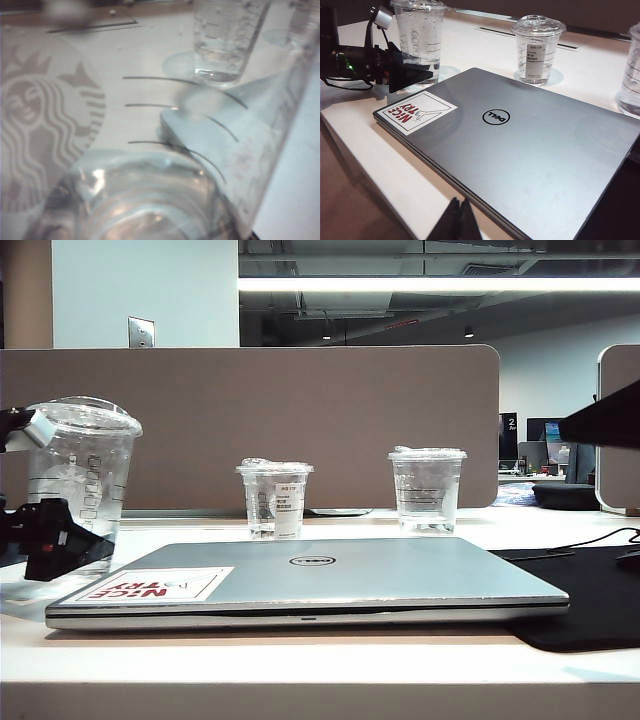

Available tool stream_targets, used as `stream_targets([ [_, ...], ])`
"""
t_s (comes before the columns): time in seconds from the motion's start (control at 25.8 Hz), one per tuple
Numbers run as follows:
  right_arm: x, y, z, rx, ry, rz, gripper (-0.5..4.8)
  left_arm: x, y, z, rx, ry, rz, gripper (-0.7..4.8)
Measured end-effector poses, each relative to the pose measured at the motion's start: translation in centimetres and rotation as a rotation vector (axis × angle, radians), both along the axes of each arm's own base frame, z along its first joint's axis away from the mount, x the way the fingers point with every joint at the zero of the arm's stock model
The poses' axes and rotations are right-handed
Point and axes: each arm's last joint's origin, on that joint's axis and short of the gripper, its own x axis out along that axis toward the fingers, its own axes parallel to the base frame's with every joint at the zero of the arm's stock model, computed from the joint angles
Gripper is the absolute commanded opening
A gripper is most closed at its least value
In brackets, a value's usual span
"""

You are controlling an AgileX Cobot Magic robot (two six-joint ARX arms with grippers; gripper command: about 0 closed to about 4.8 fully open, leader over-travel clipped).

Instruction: Pick up the coffee cup on the left and place it on the left side of the laptop.

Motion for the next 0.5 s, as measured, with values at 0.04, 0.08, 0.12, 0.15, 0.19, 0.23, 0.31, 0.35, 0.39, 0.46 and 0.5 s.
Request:
stream_targets([
  [0.04,-0.02,0.01,0.01,0.000,-0.001,0.002,-0.04,0.02,-0.02,0.01,0.000,-0.001,-0.001,3.40],
  [0.08,-0.04,0.05,0.01,0.000,-0.001,0.006,-0.04,0.02,-0.02,0.01,0.000,-0.001,0.000,3.40],
  [0.12,-0.05,0.06,0.01,0.001,-0.001,0.008,-0.04,0.02,-0.01,0.00,0.000,0.000,0.000,3.40],
  [0.15,-0.06,0.07,0.01,0.000,-0.001,0.010,-0.04,0.02,-0.02,0.00,0.000,0.000,-0.001,3.40],
  [0.19,-0.08,0.09,0.01,0.000,-0.001,0.012,-0.04,0.02,-0.02,0.00,0.000,0.000,-0.001,3.40],
  [0.23,-0.10,0.12,0.01,0.000,-0.001,0.015,-0.04,0.02,-0.02,-0.01,0.000,0.000,0.000,3.40],
  [0.31,-0.14,0.16,0.01,0.000,-0.001,0.021,-0.04,0.02,0.01,-0.07,0.002,0.003,0.008,3.40],
  [0.35,-0.16,0.19,0.01,0.000,-0.001,0.024,-0.04,0.03,0.03,-0.15,0.003,0.006,0.015,3.40],
  [0.39,-0.17,0.20,0.01,0.000,-0.001,0.026,-0.04,0.02,0.03,-0.24,0.004,0.009,0.016,3.40],
  [0.46,-0.18,0.21,0.01,0.001,-0.001,0.027,-0.04,0.08,0.05,-0.34,0.009,0.009,0.020,3.40],
  [0.5,-0.19,0.22,0.01,0.001,-0.001,0.028,-0.04,0.11,0.04,-0.44,0.015,0.009,0.019,3.40],
])
